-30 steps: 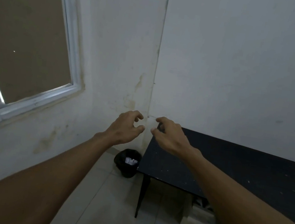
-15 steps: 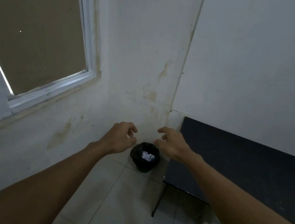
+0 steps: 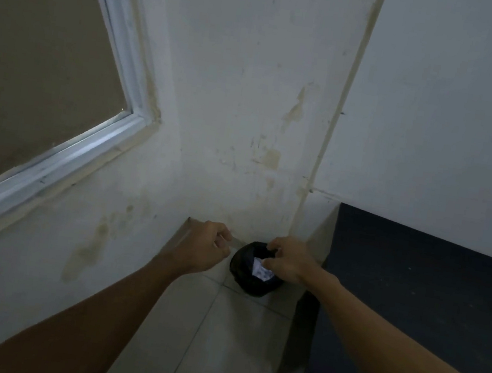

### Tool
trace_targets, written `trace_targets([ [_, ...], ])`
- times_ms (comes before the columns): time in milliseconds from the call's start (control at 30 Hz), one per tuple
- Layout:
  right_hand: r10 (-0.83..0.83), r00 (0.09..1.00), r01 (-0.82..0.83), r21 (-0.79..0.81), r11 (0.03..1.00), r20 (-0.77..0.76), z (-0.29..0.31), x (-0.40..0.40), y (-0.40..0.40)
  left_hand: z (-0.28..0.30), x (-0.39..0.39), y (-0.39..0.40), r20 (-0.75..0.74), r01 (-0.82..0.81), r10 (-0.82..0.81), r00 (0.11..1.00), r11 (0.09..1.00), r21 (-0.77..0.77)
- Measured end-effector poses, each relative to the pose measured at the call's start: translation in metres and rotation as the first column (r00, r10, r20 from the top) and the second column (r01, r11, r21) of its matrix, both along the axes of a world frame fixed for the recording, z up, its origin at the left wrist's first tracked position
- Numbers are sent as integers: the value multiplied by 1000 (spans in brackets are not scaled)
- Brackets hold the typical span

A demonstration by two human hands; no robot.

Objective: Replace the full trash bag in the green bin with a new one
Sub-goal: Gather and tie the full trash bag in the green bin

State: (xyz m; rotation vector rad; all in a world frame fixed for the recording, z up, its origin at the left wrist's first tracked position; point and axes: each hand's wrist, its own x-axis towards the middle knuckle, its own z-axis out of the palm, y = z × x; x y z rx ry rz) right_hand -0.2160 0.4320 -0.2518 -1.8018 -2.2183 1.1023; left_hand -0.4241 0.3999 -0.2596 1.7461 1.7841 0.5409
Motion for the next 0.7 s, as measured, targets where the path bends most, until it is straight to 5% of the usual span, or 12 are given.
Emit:
trace_targets([
  [367, -256, 964, 253, -55, 966, -65, -63, -43, 102, -52, -42, 141, 46, 87, -86, 995, 996, -8],
  [700, -496, 868, 485, -171, 858, -30, -101, -105, 166, -103, -88, 248, 131, 245, -219, 967, 938, -246],
])
